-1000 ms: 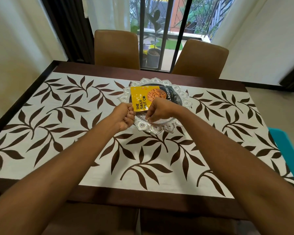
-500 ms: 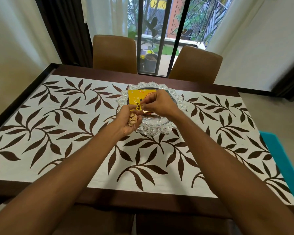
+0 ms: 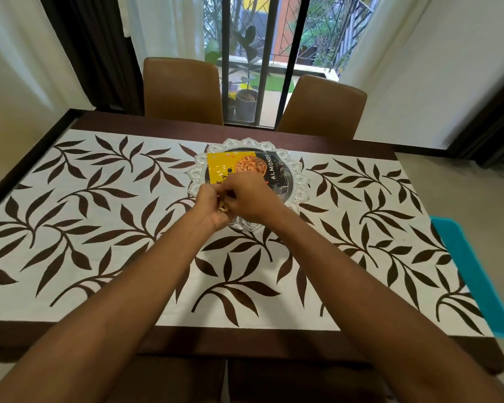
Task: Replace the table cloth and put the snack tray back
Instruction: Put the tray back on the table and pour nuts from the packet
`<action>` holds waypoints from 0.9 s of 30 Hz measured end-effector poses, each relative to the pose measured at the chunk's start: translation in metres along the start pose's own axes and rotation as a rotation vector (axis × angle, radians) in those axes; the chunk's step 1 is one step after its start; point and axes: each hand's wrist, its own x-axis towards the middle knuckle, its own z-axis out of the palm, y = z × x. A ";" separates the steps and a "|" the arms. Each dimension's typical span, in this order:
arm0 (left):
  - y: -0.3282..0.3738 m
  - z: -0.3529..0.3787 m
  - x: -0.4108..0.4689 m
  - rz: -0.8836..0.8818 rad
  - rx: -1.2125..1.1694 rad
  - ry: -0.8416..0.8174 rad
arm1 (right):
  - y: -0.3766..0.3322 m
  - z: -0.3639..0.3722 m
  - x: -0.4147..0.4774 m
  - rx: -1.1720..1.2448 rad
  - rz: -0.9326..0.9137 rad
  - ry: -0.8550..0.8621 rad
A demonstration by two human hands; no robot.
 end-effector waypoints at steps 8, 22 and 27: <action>0.002 0.000 -0.003 -0.055 -0.043 -0.033 | 0.002 0.001 -0.008 0.055 -0.029 0.091; 0.016 -0.006 -0.002 -0.026 0.032 0.065 | 0.100 -0.028 -0.029 -0.262 0.390 -0.232; 0.017 -0.002 -0.001 -0.007 0.056 0.082 | 0.092 -0.011 -0.026 -0.386 0.304 -0.273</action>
